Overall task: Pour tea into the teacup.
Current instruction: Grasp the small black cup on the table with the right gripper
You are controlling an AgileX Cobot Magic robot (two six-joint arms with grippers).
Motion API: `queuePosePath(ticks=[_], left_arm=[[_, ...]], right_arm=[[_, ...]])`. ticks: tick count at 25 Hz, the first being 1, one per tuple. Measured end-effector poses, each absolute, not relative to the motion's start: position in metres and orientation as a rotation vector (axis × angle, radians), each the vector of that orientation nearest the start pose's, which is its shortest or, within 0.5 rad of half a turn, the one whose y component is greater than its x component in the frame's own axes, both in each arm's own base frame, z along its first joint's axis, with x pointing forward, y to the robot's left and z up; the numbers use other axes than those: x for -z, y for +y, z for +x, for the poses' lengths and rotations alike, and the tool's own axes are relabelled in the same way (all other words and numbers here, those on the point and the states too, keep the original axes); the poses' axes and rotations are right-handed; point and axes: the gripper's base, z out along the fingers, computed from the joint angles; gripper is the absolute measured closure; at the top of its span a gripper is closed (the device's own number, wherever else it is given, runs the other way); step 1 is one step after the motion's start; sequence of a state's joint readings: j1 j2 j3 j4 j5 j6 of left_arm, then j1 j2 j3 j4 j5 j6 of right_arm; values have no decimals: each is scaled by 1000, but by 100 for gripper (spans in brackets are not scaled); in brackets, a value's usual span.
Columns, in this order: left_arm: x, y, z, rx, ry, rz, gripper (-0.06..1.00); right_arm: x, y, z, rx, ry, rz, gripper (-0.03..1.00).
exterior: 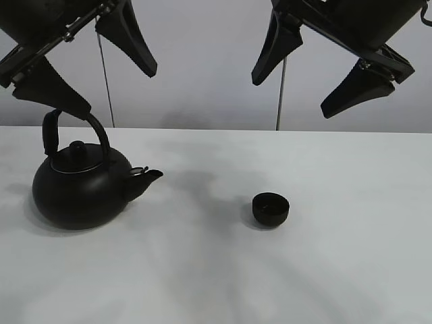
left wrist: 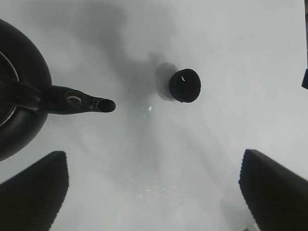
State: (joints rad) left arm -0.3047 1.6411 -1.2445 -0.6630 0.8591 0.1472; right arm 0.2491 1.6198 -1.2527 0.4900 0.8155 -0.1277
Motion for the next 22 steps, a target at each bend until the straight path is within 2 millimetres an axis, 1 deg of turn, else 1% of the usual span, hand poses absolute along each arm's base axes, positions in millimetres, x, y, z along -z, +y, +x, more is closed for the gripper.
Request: queuePosePath(ticks=[6, 8, 10, 12, 14, 16, 18, 22], left_arm=[[-277, -144, 315, 848, 2673, 150, 25], [-277, -144, 315, 848, 2673, 150, 25], [-277, -144, 315, 848, 2673, 150, 25], [-277, -144, 315, 848, 2673, 150, 25], [-277, -144, 315, 848, 2673, 150, 25], [-277, -144, 315, 848, 2673, 150, 25], [-277, -144, 315, 848, 2673, 150, 25], [-277, -144, 315, 848, 2673, 150, 25]], right_arm=[[-281, 114, 325, -601, 2630, -185, 27], [-279, 116, 325, -556, 2627, -241, 27], [-270, 124, 327, -454, 2631, -328, 27], [-254, 138, 331, -339, 2647, -415, 27], [-228, 151, 336, -223, 2689, -474, 27], [-204, 161, 340, -156, 2726, -485, 27], [-183, 166, 344, -121, 2752, -485, 27], [-158, 169, 350, -94, 2789, -487, 27]])
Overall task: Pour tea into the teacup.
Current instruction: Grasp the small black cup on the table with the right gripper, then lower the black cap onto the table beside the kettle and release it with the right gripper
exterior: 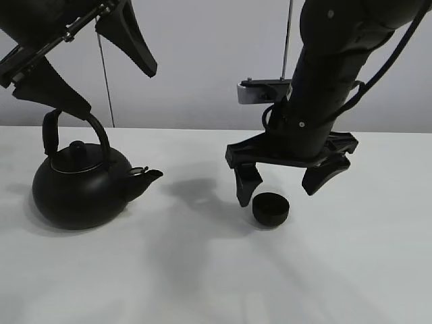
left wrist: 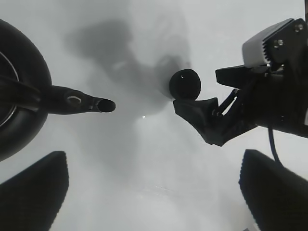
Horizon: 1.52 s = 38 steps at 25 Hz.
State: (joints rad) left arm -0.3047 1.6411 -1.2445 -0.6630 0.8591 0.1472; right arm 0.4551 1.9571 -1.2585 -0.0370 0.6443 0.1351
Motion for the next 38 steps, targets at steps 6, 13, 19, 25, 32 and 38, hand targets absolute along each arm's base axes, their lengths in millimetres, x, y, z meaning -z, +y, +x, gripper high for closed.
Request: queuePosePath(ticks=[6, 13, 19, 25, 32, 38], left_arm=[[-277, -144, 315, 848, 2673, 150, 25], [-277, -144, 315, 848, 2673, 150, 25], [-277, -144, 315, 848, 2673, 150, 25], [-277, -144, 315, 848, 2673, 150, 25], [-277, -144, 315, 848, 2673, 150, 25], [-277, -144, 315, 848, 2673, 150, 25]], right_arm=[[-141, 171, 354, -92, 2792, -486, 27], [-131, 173, 358, -104, 2790, -435, 35], [-127, 173, 358, -101, 2803, -422, 57], [-129, 173, 357, -111, 2813, -388, 57], [-152, 198, 356, -168, 2757, -428, 57], [-162, 216, 354, -206, 2729, -461, 57]])
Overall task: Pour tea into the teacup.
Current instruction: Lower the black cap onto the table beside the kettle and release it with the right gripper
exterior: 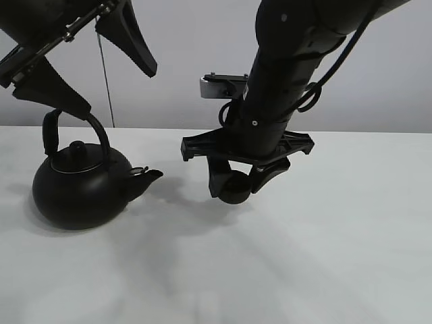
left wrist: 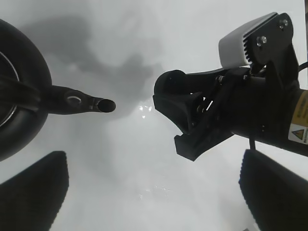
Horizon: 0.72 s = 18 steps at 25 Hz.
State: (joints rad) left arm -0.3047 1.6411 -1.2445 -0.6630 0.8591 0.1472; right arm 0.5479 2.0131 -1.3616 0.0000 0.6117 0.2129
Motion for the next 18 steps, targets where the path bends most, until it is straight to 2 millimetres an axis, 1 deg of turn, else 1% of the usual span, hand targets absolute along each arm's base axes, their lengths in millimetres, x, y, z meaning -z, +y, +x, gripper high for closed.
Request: queuePosePath(ticks=[4, 9, 14, 18], left_arm=[[-277, -144, 315, 848, 2673, 150, 25], [-277, -144, 315, 848, 2673, 150, 25], [-277, -144, 315, 848, 2673, 150, 25], [-277, -144, 315, 848, 2673, 150, 25]], right_arm=[[-159, 220, 352, -205, 2734, -478, 57], [-145, 230, 347, -197, 2757, -520, 57], [-134, 232, 348, -196, 2787, -514, 57], [-131, 232, 348, -195, 2792, -512, 57]])
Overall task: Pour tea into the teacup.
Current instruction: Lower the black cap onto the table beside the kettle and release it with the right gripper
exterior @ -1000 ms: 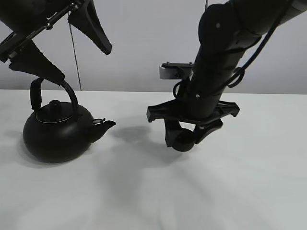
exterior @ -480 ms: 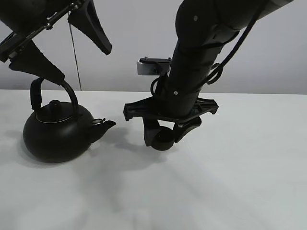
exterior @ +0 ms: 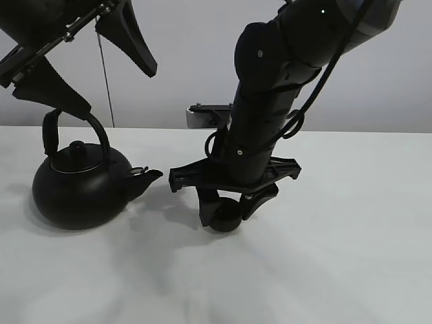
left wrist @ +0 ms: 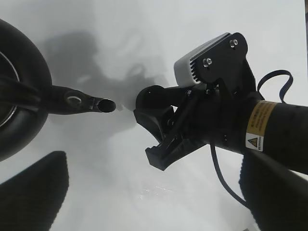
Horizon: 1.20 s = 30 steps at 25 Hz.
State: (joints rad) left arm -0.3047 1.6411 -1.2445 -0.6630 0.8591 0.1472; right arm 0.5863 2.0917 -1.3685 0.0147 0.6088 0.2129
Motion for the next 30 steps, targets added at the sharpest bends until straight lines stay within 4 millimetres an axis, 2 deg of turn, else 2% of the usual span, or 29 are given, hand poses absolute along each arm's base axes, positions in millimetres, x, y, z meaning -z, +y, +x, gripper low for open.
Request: queuePosePath(ticks=[19, 23, 27, 30], left_arm=[[-277, -144, 315, 848, 2673, 150, 25], [-277, -144, 315, 848, 2673, 150, 25], [-277, -144, 315, 848, 2673, 150, 25], [-277, -144, 315, 848, 2673, 150, 25]], right_arm=[[-127, 232, 348, -196, 2801, -509, 57], [-127, 232, 348, -196, 2801, -510, 47], [-127, 232, 347, -200, 2804, -505, 42], [-134, 233, 347, -196, 2825, -504, 33]])
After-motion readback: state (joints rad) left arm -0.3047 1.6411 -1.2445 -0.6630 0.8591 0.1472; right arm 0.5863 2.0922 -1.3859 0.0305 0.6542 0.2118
